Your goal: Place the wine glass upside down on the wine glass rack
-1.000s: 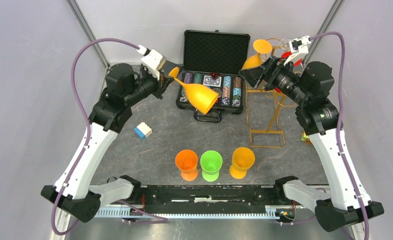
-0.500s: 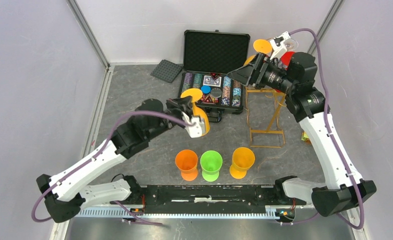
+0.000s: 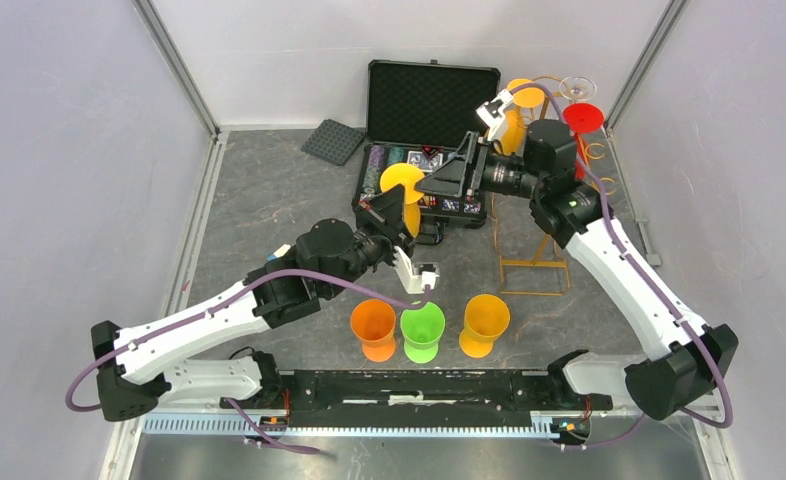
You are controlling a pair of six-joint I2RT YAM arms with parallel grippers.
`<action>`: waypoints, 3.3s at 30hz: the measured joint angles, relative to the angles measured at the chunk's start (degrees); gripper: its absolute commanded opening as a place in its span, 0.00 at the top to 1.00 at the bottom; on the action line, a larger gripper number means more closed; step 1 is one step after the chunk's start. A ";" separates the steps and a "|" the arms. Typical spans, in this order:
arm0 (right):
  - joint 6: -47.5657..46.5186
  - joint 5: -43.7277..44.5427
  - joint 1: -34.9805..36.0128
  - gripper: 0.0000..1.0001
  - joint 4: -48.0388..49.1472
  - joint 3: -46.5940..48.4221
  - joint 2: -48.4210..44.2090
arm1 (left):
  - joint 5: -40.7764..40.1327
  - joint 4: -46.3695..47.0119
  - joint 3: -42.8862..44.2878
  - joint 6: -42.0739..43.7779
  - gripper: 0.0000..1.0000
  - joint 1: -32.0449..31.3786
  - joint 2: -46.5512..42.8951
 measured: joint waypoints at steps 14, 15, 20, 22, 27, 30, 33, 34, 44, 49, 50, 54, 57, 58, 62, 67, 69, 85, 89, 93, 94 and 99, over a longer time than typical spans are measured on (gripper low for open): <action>5.35 -2.60 2.19 1.00 9.64 -1.40 3.23 | -1.42 -0.98 -0.39 1.03 0.16 -1.66 0.28; 4.74 -2.73 2.21 1.00 9.73 -1.14 3.54 | -1.36 -0.92 -0.57 0.70 0.06 -1.86 0.20; 1.25 -3.93 2.16 1.00 10.43 4.48 6.73 | -2.62 -0.66 -3.10 -0.76 0.00 -2.40 -1.51; -0.59 -4.31 1.86 1.00 10.91 7.96 7.93 | -3.61 -0.24 -4.31 -1.44 0.00 -2.45 -2.75; -4.35 -4.74 -1.18 1.00 11.56 16.87 11.08 | -5.70 2.29 -5.64 -3.89 0.00 -2.62 -6.45; -5.42 -4.74 -4.24 1.00 12.20 22.25 13.11 | -6.93 2.45 -7.23 -6.73 0.00 -2.62 -8.44; -6.25 -4.63 -7.61 1.00 12.61 28.26 15.43 | -7.50 2.69 -9.14 -8.94 0.00 -2.62 -9.07; -6.56 -4.57 -8.85 1.00 12.68 29.86 16.02 | -7.52 2.64 -9.77 -9.84 0.00 -2.62 -9.05; -11.17 3.65 -23.10 1.00 7.72 33.48 15.02 | -7.41 1.99 -12.33 -16.96 0.00 -2.67 -8.96; -15.87 15.47 -29.40 1.00 1.11 33.48 10.36 | -7.30 1.62 -12.76 -20.74 0.00 -2.67 -8.63; -17.33 18.80 -30.53 1.00 -0.85 33.51 8.79 | -7.19 1.53 -12.76 -21.29 0.00 -2.69 -8.55; -21.42 27.28 -34.10 1.00 -6.91 33.86 3.80 | -6.93 1.46 -13.38 -23.30 0.00 -2.86 -8.55; -22.99 30.53 -36.94 1.00 -10.14 31.82 -0.20 | -7.02 -0.02 -13.73 -25.49 0.00 -2.89 -8.48; -23.41 31.39 -38.12 1.00 -11.50 30.18 -1.90 | -7.28 -0.26 -13.73 -26.38 0.00 -2.89 -8.39; -24.65 32.79 -41.33 1.00 -18.10 24.44 -6.56 | -8.98 -1.33 -13.73 -30.99 0.00 -2.89 -7.69; -25.55 28.85 -46.03 1.00 -25.62 18.93 -7.65 | -9.99 -3.50 -12.94 -40.61 0.00 -2.89 -4.72; -25.53 25.09 -49.48 1.00 -27.52 16.15 -7.67 | -9.88 -5.42 -11.28 -45.13 0.00 -2.89 -2.32; -16.74 5.18 -54.47 1.00 -21.05 5.25 -7.48 | -6.14 -10.51 -4.37 -60.63 0.00 -2.89 2.73; -15.41 3.69 -54.47 1.00 -18.78 5.25 -6.82 | -5.90 -10.71 -4.37 -62.64 0.00 -2.89 2.71; -14.64 2.62 -54.36 1.00 -17.64 5.27 -5.05 | -5.99 -10.71 -4.39 -63.89 0.00 -2.89 2.71; -14.45 2.51 -54.34 1.00 -17.44 5.16 -4.79 | -6.03 -10.71 -4.39 -64.06 0.00 -2.89 2.69; -13.57 2.08 -54.03 1.00 -15.85 2.91 -5.03 | -6.67 -10.71 -4.39 -64.24 0.00 -2.89 2.71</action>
